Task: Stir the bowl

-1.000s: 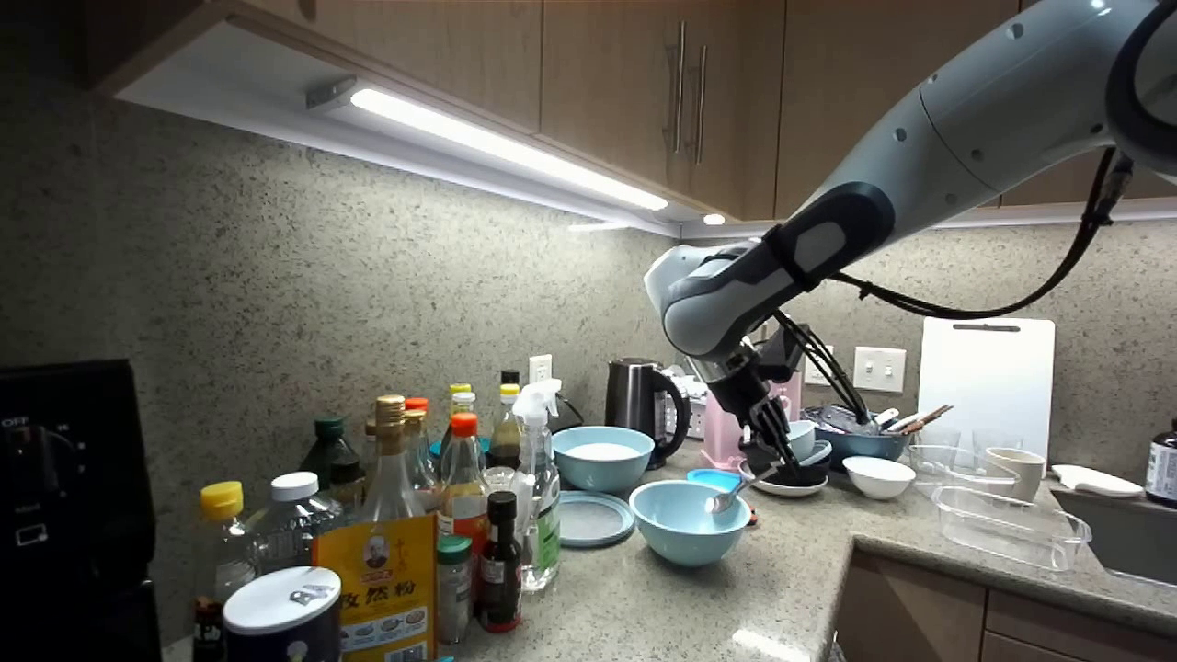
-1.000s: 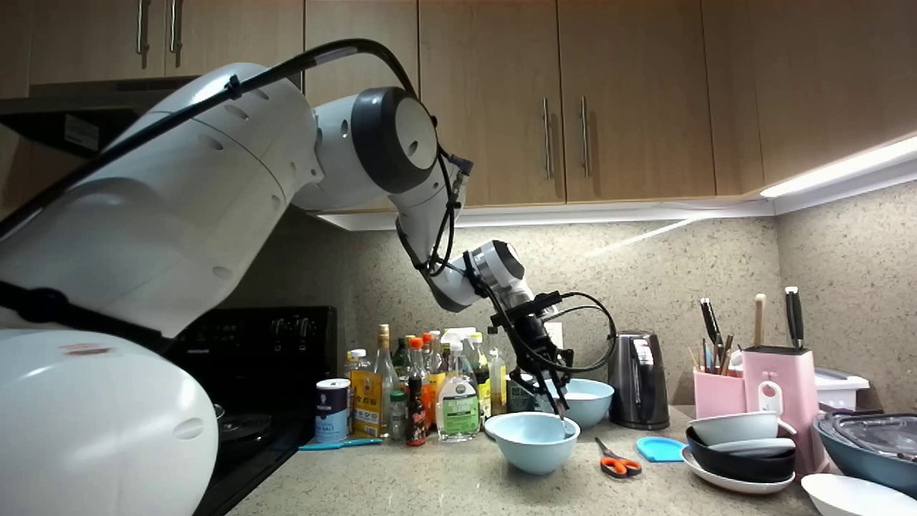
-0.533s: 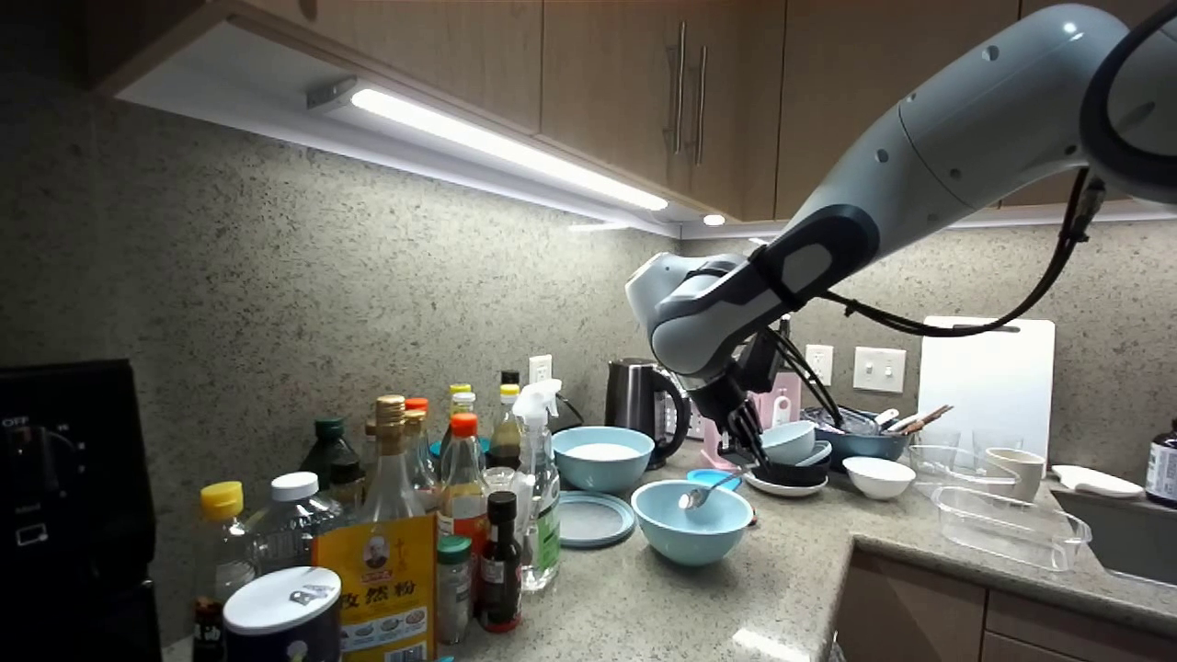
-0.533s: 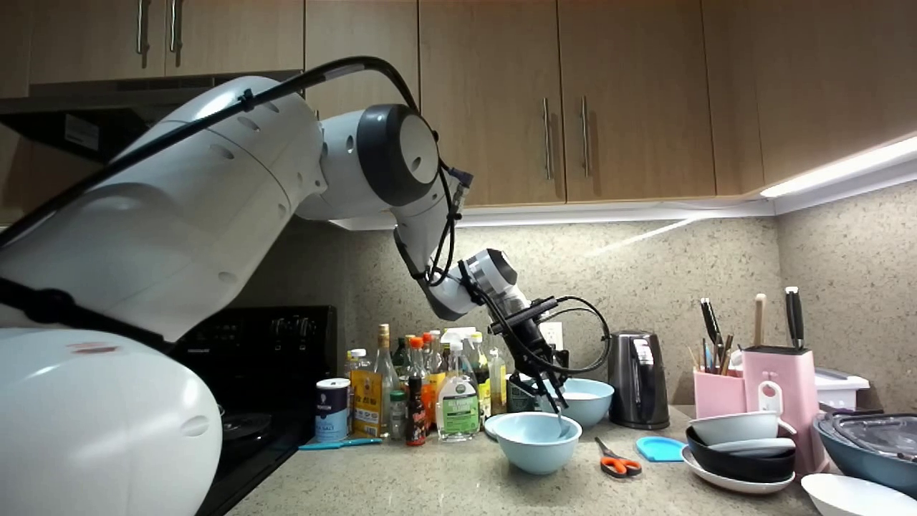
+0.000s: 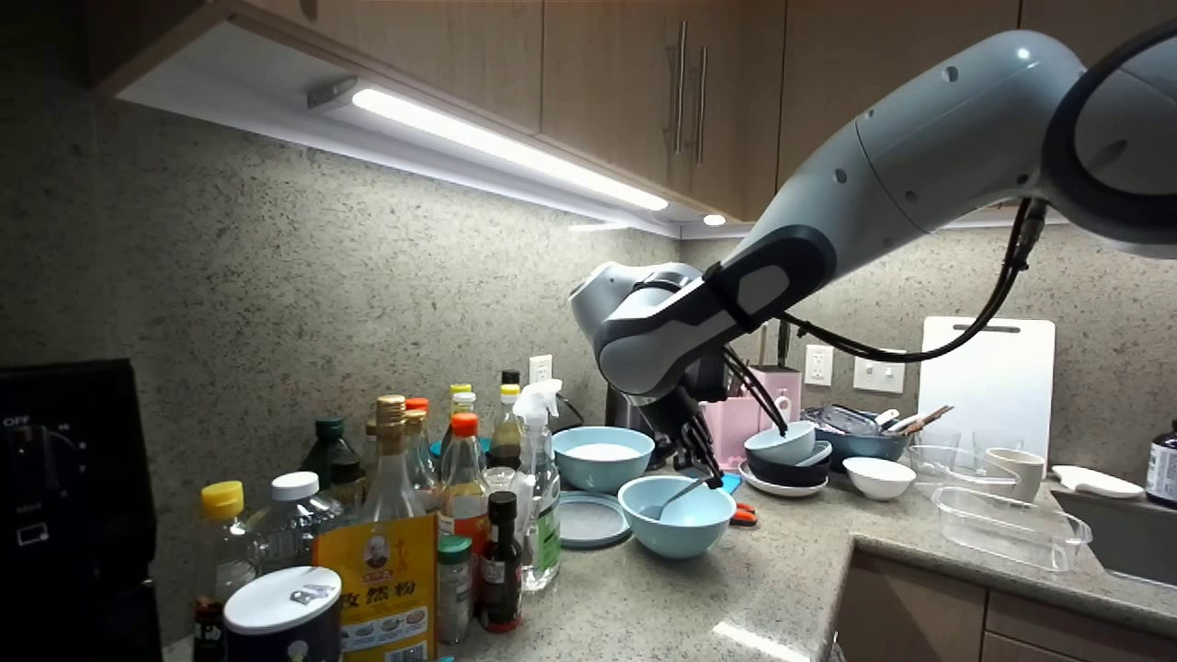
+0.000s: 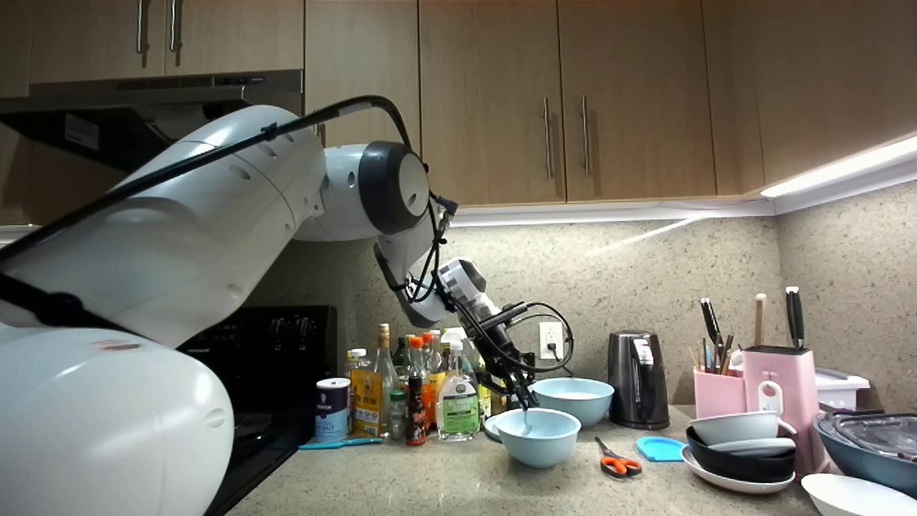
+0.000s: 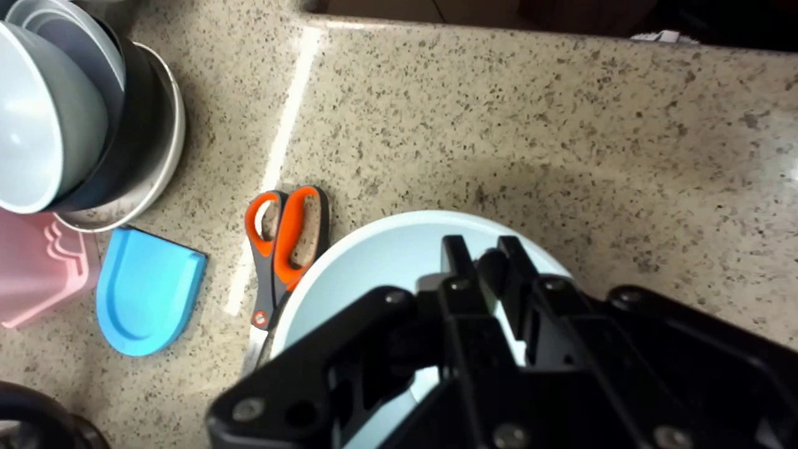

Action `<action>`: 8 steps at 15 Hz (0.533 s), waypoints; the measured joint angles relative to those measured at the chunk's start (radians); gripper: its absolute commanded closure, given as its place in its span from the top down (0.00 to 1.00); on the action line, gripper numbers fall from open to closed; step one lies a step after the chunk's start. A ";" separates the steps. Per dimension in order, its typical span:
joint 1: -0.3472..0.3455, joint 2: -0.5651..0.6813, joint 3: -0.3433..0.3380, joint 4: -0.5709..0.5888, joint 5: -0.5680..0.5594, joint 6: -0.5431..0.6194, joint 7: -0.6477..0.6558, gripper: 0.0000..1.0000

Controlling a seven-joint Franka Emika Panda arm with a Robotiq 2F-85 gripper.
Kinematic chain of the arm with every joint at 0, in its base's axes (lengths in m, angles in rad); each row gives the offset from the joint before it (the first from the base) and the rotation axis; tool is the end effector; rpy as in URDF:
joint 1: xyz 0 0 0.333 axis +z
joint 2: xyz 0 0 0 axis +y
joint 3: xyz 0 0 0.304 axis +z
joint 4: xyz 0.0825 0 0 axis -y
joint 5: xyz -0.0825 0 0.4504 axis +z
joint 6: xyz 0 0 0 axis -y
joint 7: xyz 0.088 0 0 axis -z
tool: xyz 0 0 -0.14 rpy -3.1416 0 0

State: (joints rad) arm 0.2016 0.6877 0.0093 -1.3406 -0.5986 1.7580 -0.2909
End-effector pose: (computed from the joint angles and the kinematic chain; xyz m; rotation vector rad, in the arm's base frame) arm 0.7516 0.0900 0.2507 2.4104 0.8757 -0.3763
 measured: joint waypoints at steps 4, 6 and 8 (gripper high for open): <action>0.017 -0.001 0.007 -0.001 0.000 -0.037 0.000 0.04; 0.012 -0.011 0.006 -0.009 0.000 -0.044 0.001 0.04; 0.004 -0.027 0.002 -0.029 0.000 -0.046 0.004 0.04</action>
State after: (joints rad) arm 0.2053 0.6605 0.0108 -1.3694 -0.5985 1.7117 -0.2873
